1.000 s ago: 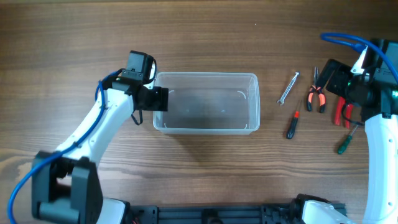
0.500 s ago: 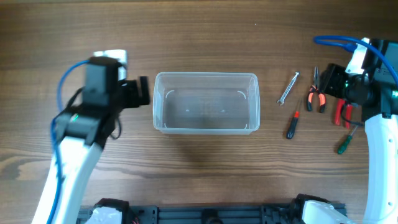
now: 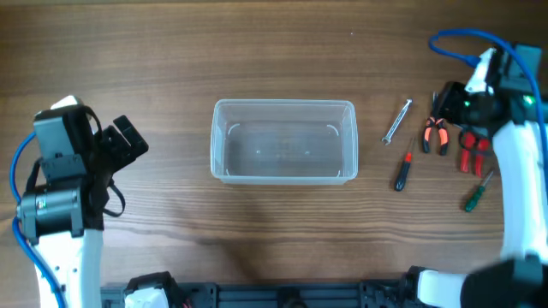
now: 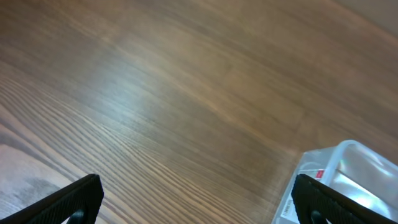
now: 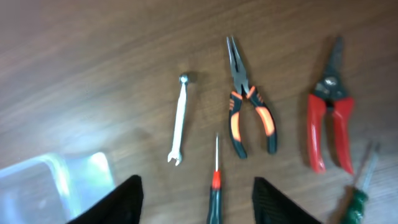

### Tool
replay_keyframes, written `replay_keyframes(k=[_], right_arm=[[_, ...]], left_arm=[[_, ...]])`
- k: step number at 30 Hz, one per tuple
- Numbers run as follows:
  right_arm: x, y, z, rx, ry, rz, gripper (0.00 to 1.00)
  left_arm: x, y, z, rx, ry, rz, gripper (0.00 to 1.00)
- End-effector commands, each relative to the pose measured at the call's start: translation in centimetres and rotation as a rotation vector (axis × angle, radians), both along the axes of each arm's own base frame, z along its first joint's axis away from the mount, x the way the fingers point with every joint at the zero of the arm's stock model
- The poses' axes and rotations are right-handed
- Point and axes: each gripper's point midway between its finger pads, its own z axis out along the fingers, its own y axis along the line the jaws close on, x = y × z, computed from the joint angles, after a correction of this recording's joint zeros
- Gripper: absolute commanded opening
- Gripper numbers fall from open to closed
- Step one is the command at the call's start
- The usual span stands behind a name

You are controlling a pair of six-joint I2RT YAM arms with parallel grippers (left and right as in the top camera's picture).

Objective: Pack container
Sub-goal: 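Release the container and retract the left gripper to the left, then lower the right gripper onto the silver wrench and grasp it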

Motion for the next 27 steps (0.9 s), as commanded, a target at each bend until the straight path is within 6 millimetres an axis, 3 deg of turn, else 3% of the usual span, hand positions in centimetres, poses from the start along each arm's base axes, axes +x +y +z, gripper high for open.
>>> replay_keyframes(k=[1,8,19,27], right_arm=[[1.6,-0.5,-2.9,0.009,0.057,-0.009,0.58],[2.9,-0.3,-7.8,0.041,0.147,0.006,0.62],[5.1,3.8,-11.0,0.019,0.164,0.035,0.68],[5.1,4.2,-15.5,0.046,0.250,0.001,0.68]], left_arm=[[0.6,0.1,-1.0,-0.030,0.034,0.019,1.00],[1.2,0.3,-2.7,-0.041,0.097,0.019,1.00],[1.5,0.2,-3.5,-0.046,0.125,0.017,1.00],[1.5,0.2,-3.5,-0.048,0.124,0.016,1.00]])
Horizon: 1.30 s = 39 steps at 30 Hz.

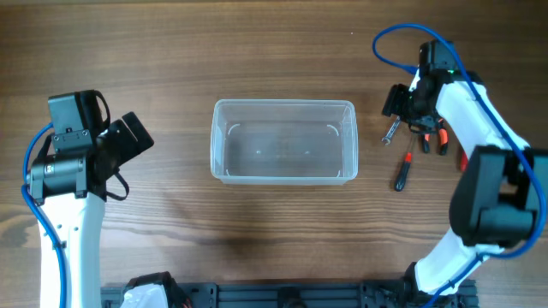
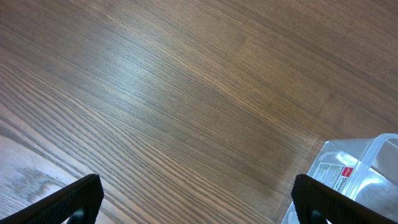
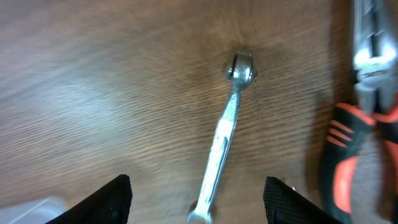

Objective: Pack container
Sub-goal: 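Lower the right gripper onto the silver wrench and grasp it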

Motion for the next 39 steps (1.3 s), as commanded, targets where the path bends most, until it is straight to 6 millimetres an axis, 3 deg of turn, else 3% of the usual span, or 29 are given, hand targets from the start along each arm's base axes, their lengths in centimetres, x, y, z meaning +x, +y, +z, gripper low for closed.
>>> replay_keyframes(k=[1,4,11,20,24,35,39], right_arm=[[0.3,-0.4,-2.2,-0.009,0.038,-0.041,0.68],[0.5,-0.4,-3.1,-0.010,0.045,-0.041,0.68],[2.0,-0.5,-2.9,-0.013,-0.014,-0.041,0.62],[2.4,-1.2,-2.8,-0.047,-0.032,-0.050,0.26],[2.1,-1.5,-3.0,-0.066,-0.022,-0.055,0.25],[1.8,-1.7,-3.0,-0.079,-0.011,-0.058,0.05],[1.8,-1.7,-3.0,-0.079,-0.011,-0.058,0.04]], left_arm=[[0.1,0.1,0.2,-0.018,-0.009,0.019,1.00],[0.1,0.1,0.2,-0.018,-0.009,0.019,1.00],[0.1,0.1,0.2,-0.018,-0.009,0.019,1.00],[0.2,-0.2,0.1,-0.031,-0.011,0.011,1.00],[0.2,-0.2,0.1,-0.034,-0.011,0.009,1.00],[0.2,-0.2,0.1,-0.034,-0.011,0.009,1.00],[0.2,-0.2,0.1,-0.034,-0.011,0.009,1.00]])
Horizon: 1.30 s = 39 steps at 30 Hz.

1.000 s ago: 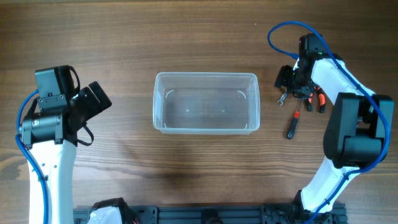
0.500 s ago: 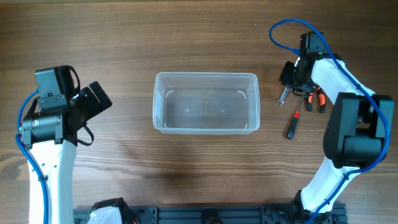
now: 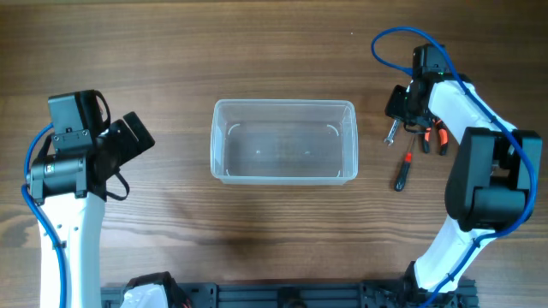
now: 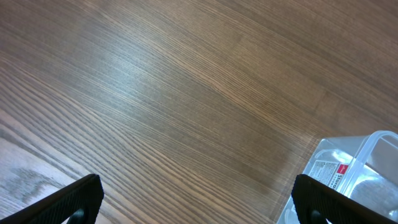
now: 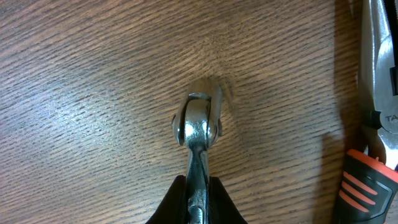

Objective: Pack container
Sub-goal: 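Lower the right gripper onto the silver wrench and grasp it, then carry the wrench with the right gripper into the container and release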

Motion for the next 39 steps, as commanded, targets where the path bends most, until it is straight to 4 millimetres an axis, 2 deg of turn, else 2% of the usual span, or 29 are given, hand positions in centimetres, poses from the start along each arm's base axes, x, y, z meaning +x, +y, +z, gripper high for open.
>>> replay_keyframes(k=[1,7,10,12,17,19,21,24,27,30,34,39], right_arm=[[0.2,-0.3,-0.1,-0.017,0.002,-0.008,0.04],[0.3,-0.3,0.2,-0.020,-0.003,0.002,0.04],[0.6,-0.3,2.2,-0.034,-0.031,0.046,0.04],[1.0,-0.3,4.2,-0.045,-0.068,0.071,0.04],[1.6,0.6,13.0,-0.113,-0.249,0.212,0.04],[1.3,1.3,15.4,-0.137,-0.301,0.271,0.04],[0.7,3.5,18.1,-0.160,-0.359,0.413,0.04],[-1.0,8.9,20.1,-0.141,-0.412,0.732,0.04],[-3.2,13.8,20.2,-0.148,-0.412,1.012,0.04],[-5.8,18.4,19.1,-0.182,-0.378,1.303,0.04],[-7.1,22.1,17.9,-0.204,-0.377,1.517,0.04],[-7.6,25.8,14.8,-0.182,-0.370,1.740,0.04]], left_arm=[[0.1,0.0,0.2,-0.020,-0.009,0.017,1.00],[0.1,0.0,0.2,-0.020,-0.009,0.017,1.00],[0.1,0.0,0.2,-0.020,-0.009,0.017,1.00],[0.1,0.0,0.2,-0.020,-0.009,0.017,1.00],[0.2,0.0,0.2,-0.018,-0.009,0.014,1.00],[0.2,0.0,0.2,-0.018,-0.009,0.014,1.00],[0.2,0.0,0.2,-0.017,-0.009,0.013,1.00],[0.2,0.0,0.2,-0.017,-0.009,0.013,1.00],[0.2,0.0,0.2,-0.013,-0.007,0.006,1.00],[0.1,0.0,0.2,-0.005,-0.004,-0.008,1.00],[0.1,0.0,0.2,-0.005,-0.004,-0.008,1.00],[0.1,0.0,0.2,-0.005,-0.004,-0.008,1.00]])
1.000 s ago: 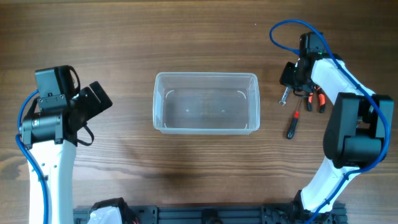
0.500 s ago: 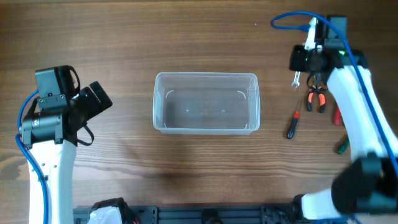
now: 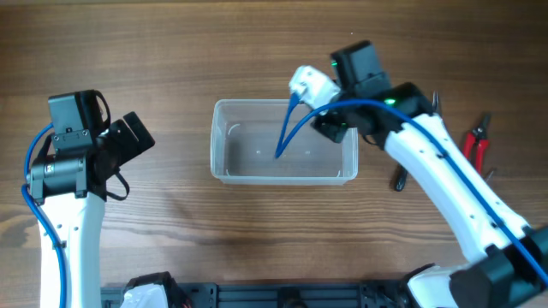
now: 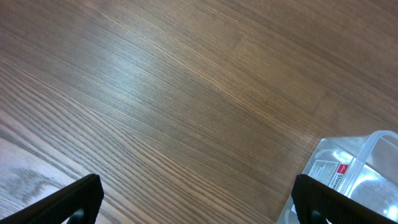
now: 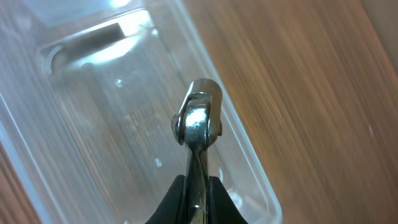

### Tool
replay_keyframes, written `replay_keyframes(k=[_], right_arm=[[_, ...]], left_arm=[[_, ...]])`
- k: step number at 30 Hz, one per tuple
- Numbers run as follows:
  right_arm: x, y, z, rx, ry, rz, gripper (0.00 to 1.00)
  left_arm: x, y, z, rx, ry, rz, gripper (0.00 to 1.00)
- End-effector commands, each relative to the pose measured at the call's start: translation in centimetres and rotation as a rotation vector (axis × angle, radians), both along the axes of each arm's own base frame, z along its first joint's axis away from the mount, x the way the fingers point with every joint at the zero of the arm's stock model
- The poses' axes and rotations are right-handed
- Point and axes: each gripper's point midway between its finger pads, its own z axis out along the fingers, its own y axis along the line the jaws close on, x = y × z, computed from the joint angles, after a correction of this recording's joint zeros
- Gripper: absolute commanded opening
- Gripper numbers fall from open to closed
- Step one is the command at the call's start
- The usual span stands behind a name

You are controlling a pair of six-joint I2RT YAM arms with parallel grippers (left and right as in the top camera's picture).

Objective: Pack container
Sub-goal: 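Carry the wrench with the right gripper into the container and release, then return the right gripper to the orange-black pliers and grasp them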

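Note:
The clear plastic container [image 3: 224, 141] stands mid-table; its corner with a label shows in the left wrist view [image 4: 348, 171]. My right gripper [image 5: 197, 182] is shut on a small silver wrench [image 5: 198, 121], which hangs above the container's inside near its right wall [image 5: 249, 168]. From overhead the right gripper [image 3: 330, 126] is over the container's right end, and the wrench is hidden beneath it. My left gripper [image 4: 198, 199] stands open over bare wood left of the container, shown overhead as well [image 3: 130, 137].
Red-handled cutters [image 3: 476, 145] lie at the right edge of the table. The black handle of a screwdriver [image 3: 398, 181] pokes out from under my right arm. A blue cable [image 3: 287, 133] loops over the container. Other tools are hidden by the arm.
My right gripper, then shut on the wrench against the table right of the container, now holds it above the container's right end. The left arm has not moved.
The right gripper was first open above the row of tools at the table's right. Then it was open low over the wrench, later shut on it on the wood. Now the wrench hangs over the container. The left arm shifted slightly early on, then stayed still.

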Motion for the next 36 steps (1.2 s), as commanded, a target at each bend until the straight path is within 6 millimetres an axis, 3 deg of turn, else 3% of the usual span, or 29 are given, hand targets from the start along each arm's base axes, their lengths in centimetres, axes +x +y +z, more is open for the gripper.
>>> replay_keyframes(k=[1,4,11,15,17,18,19,21,23,24,25,27,29,30,32,34,36], right_arm=[[-0.7,2.7,-3.3,-0.041,0.023,0.263,0.04],[-1.3,3.8,-7.1,-0.022,0.131,0.325,0.08],[-1.7,3.7,-14.2,-0.069,0.297,0.312,0.09],[-1.4,3.8,-15.6,-0.068,0.327,0.265,0.09],[-1.2,3.9,-15.6,-0.063,0.323,0.256,0.15],[-1.2,3.9,-15.6,-0.062,0.322,0.255,0.20],[-1.2,3.9,-15.6,-0.057,0.332,0.232,0.38],[-1.2,3.9,-15.5,-0.046,0.351,0.184,0.57],[-1.2,3.9,-15.3,-0.033,0.363,0.140,0.68],[-0.9,4.1,-14.5,-0.016,0.360,0.102,0.80],[-0.3,4.4,-12.5,0.018,0.348,0.040,0.84],[0.1,4.6,-10.3,0.051,0.334,-0.007,0.86],[0.6,4.6,-6.4,0.095,0.304,-0.070,0.88],[0.8,4.3,-3.8,0.116,0.275,-0.106,0.95],[1.7,2.9,-0.1,0.132,0.202,-0.194,1.00],[3.7,-0.8,4.4,0.153,0.073,-0.424,1.00],[5.1,-6.3,8.2,0.197,-0.046,-0.735,1.00]], left_arm=[[0.1,0.0,0.2,-0.005,-0.004,-0.007,1.00],[0.1,0.0,0.2,-0.005,-0.003,-0.007,1.00],[0.1,0.0,0.2,-0.005,-0.003,-0.007,1.00],[0.1,0.0,0.2,-0.005,-0.002,-0.007,1.00],[0.0,0.0,0.1,-0.006,0.001,-0.007,1.00],[0.0,0.0,0.1,-0.006,0.003,-0.007,1.00],[0.0,0.0,0.1,-0.006,0.005,-0.007,1.00],[-0.1,0.0,0.0,-0.007,0.008,-0.007,1.00],[-0.1,0.0,0.0,-0.007,0.008,-0.007,1.00],[-0.1,0.0,0.0,-0.007,0.008,-0.007,1.00],[-0.2,0.0,0.0,-0.007,0.011,-0.007,1.00],[-0.3,0.0,-0.1,-0.008,0.015,-0.007,1.00],[-0.4,-0.1,-0.1,-0.009,0.020,-0.007,1.00],[-0.4,-0.1,-0.2,-0.010,0.024,-0.007,1.00],[-0.6,-0.1,-0.3,-0.011,0.032,-0.007,1.00],[-0.8,-0.1,-0.4,-0.013,0.041,-0.007,1.00],[-0.9,-0.1,-0.4,-0.014,0.044,-0.007,1.00]])
